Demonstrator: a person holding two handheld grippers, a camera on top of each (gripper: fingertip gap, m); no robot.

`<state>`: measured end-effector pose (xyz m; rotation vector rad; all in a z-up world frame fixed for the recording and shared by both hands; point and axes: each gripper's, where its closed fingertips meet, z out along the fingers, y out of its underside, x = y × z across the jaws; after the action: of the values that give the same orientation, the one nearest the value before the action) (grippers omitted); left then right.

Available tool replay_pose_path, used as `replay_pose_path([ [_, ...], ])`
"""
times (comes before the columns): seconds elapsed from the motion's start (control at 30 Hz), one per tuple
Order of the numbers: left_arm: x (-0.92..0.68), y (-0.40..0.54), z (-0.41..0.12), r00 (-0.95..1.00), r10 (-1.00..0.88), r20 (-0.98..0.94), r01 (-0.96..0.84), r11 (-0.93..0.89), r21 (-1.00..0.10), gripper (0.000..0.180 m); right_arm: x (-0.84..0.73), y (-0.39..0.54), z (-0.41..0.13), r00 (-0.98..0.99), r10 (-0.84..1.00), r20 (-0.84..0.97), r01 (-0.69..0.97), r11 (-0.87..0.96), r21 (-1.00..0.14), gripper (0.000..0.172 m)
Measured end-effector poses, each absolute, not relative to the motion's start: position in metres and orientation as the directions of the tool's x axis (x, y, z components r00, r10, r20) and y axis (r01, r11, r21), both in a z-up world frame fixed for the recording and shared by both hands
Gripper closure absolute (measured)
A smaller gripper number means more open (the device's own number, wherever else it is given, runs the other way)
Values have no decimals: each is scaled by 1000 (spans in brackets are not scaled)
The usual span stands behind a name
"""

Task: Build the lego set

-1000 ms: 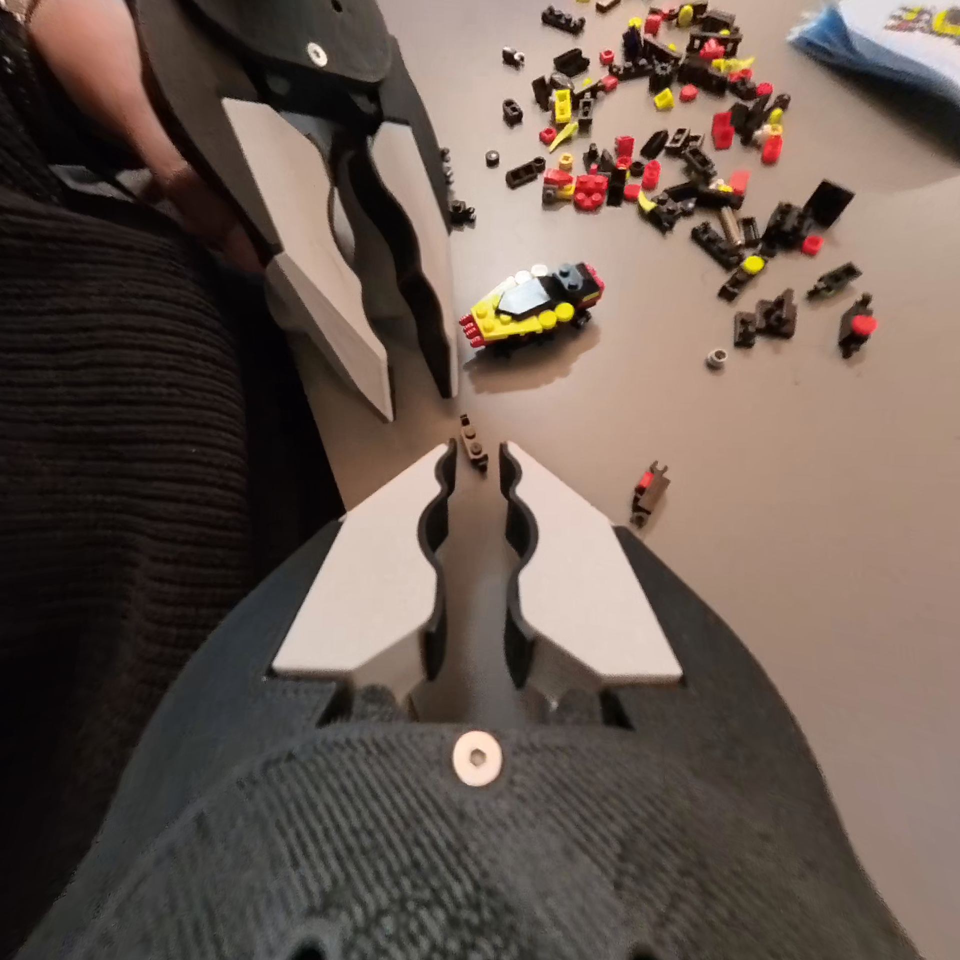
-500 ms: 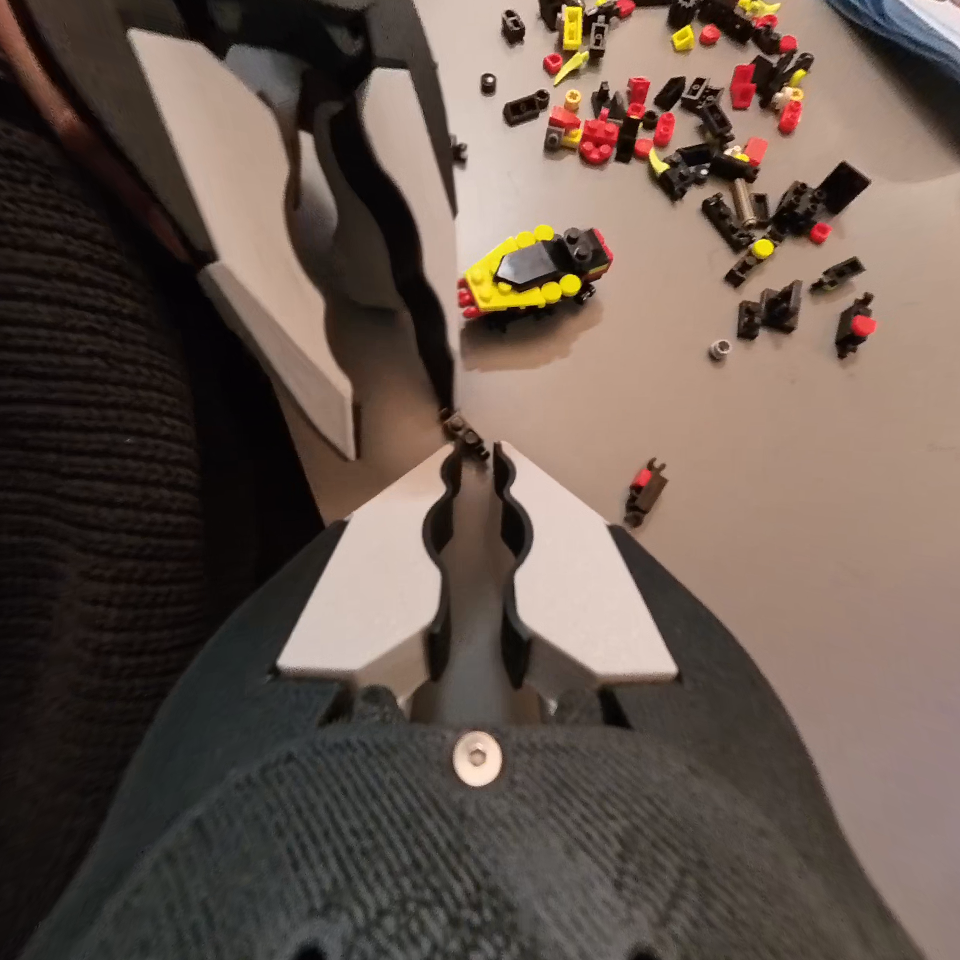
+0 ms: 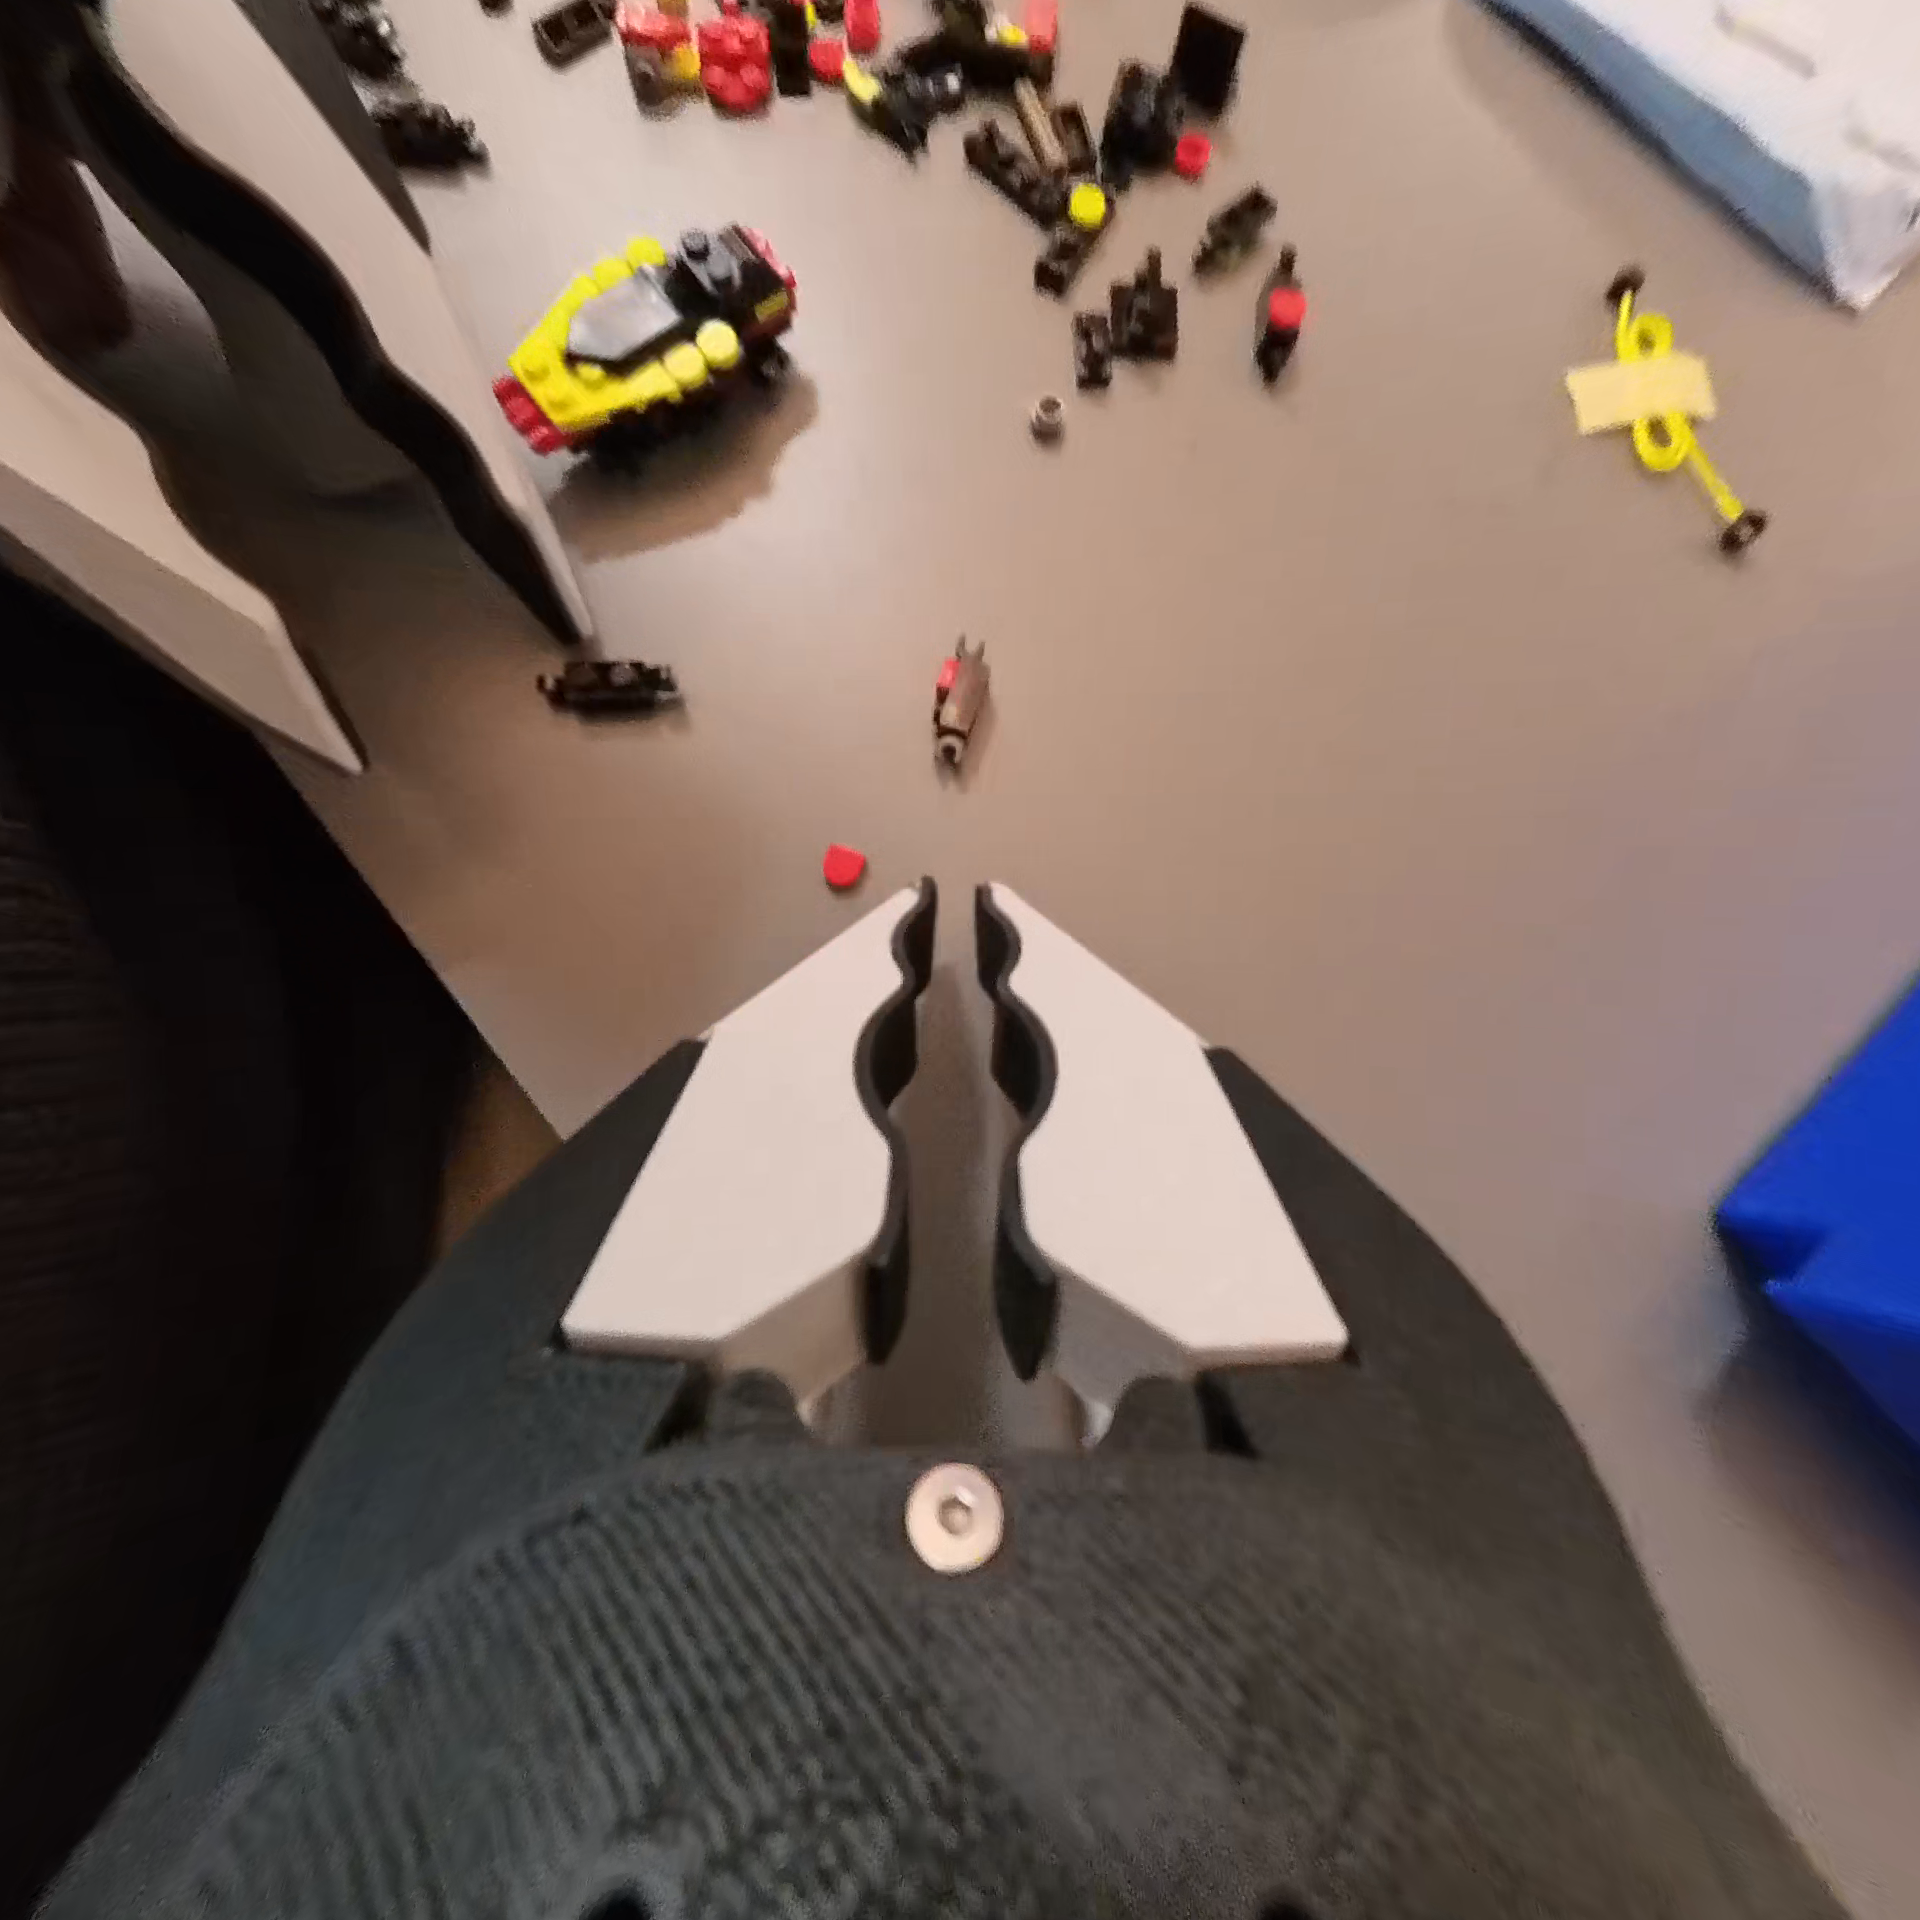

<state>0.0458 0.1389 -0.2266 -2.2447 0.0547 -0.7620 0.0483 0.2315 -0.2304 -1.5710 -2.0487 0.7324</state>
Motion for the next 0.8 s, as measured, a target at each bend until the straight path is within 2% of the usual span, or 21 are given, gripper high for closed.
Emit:
replay_pose_path([
  [0.3, 62, 142, -227, 801, -290, 524, 174, -724, -667, 138, 51, 208, -235, -300, 951, -72, 746, 187, -639, 166],
  [0.8, 73, 152, -211, 773, -332, 540, 206, -674, -710, 130, 45, 205, -236, -241, 963, -118, 755, 110, -646, 165],
])
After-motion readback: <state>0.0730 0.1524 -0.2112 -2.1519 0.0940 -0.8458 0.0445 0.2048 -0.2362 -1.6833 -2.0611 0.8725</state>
